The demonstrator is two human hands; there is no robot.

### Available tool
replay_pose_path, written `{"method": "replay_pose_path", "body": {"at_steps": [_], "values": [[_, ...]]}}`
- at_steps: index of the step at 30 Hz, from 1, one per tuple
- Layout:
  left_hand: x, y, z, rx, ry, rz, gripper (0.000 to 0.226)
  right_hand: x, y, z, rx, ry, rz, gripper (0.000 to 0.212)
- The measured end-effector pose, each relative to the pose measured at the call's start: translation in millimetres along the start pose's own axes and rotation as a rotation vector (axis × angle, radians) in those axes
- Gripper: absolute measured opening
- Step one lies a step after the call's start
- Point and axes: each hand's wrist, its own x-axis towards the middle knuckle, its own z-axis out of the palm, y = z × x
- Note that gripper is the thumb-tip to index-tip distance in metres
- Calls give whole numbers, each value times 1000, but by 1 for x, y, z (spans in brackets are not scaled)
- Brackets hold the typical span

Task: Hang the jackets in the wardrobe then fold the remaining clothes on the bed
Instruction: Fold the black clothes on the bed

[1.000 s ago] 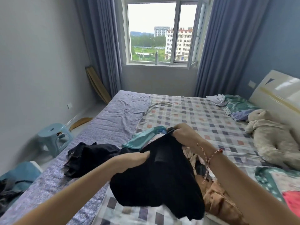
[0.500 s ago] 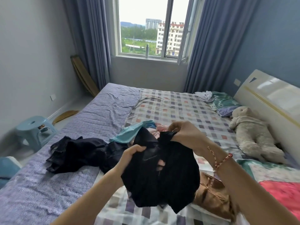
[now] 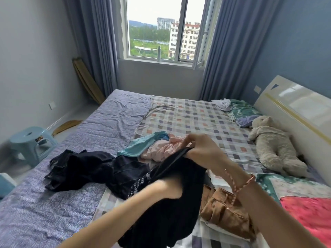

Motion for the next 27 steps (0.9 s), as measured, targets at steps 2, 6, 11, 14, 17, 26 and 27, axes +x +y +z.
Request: {"method": "replay_pose_path", "body": {"at_steps": [2, 6, 11, 14, 17, 26, 27], "values": [[-25, 36, -18, -472, 1, 57, 18, 11, 9, -6, 113, -22, 160, 18], [-55, 44, -34, -991, -334, -71, 68, 26, 3, 8, 518, -96, 262, 20], [-68, 30, -44, -1244, -299, 68, 52, 28, 14, 4, 956, -305, 282, 15], [-69, 23, -72, -1467, -165, 217, 50, 20, 42, -11, 1066, -278, 216, 55], [-69, 25, -87, -1545, -139, 374, 49, 3, 64, -15, 964, -17, 213, 36], [-60, 49, -74, -1429, -81, 240, 50, -23, 57, 3, 501, -107, -187, 36], [-60, 46, -77, -1414, -44, 195, 42, -19, 59, 2, 492, -64, -191, 33]]}}
